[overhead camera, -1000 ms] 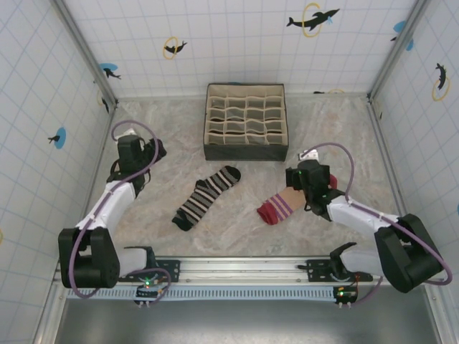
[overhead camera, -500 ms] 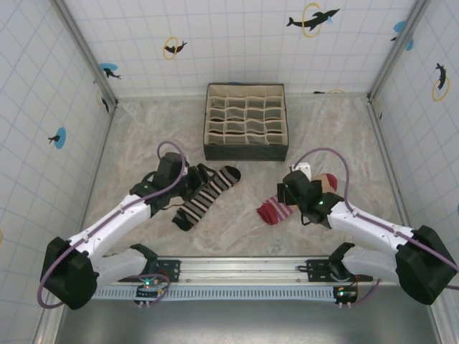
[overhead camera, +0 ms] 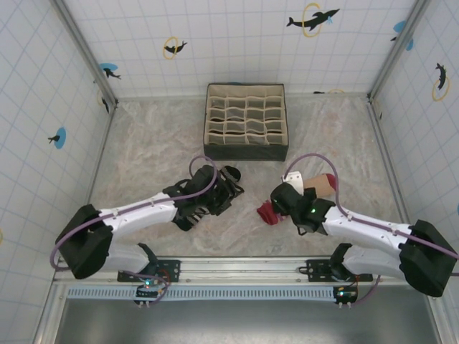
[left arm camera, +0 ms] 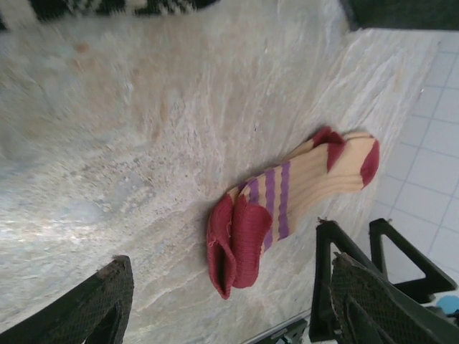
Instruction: Roll the socks
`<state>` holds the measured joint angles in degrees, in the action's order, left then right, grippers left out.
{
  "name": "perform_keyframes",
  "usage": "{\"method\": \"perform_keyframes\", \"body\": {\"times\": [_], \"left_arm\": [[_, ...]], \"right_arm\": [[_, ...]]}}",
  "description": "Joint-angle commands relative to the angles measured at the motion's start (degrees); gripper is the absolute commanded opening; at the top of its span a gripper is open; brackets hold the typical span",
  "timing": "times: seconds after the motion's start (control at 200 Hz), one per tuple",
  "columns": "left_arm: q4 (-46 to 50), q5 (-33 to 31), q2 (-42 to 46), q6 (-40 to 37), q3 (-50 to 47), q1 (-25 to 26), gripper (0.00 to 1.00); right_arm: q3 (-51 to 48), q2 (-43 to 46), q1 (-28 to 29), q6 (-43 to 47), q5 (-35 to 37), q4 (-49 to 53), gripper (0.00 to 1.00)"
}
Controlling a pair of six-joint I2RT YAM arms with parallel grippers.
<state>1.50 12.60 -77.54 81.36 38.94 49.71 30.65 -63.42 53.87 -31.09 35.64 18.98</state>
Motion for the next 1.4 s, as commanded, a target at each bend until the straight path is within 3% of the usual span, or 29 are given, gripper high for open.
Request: {"method": "perform_keyframes", "body": {"times": [0.0, 0.115, 0.315, 0.766, 0.921, 1.071, 1.271, 1.396], "left_arm": [[-4.5, 0.8, -3.7, 3.4, 1.2, 2.0, 0.68], [-7.6, 2.0, -7.8, 4.7, 1.5, 3.5, 0.59], [-10.2, 2.8, -13.5, 5.2, 3.3, 5.6, 0.54], [-12.7, 3.9, -21.2, 4.9, 6.9, 6.4, 0.43], [-13.1, 4.3, -22.5, 4.6, 7.4, 6.5, 0.35], [-13.2, 4.3, -23.8, 4.0, 8.0, 6.5, 0.28], [-13.7, 3.5, -24.9, 3.9, 7.9, 6.5, 0.1], [-13.6, 2.4, -24.8, 3.8, 7.6, 6.5, 0.0]], "right_arm": [[-2.2, 5.4, 0.5, -2.7, 0.3, -1.0, 0.99], [-5.4, 10.7, 0.4, -4.2, 0.0, -2.5, 0.99], [-8.1, 16.6, 0.2, -6.0, -0.5, 0.0, 0.96], [-10.8, 17.4, 0.1, -11.2, -2.0, 2.5, 0.92], [-12.0, 15.1, -4.2, -13.2, -6.3, 0.8, 0.9], [-15.3, 13.6, -10.0, -11.4, -14.7, -7.6, 0.9], [-16.5, 8.9, -16.6, -7.6, -21.5, -15.5, 0.9], [-16.0, 4.5, -17.7, -5.4, -23.9, -19.1, 0.9]]}}
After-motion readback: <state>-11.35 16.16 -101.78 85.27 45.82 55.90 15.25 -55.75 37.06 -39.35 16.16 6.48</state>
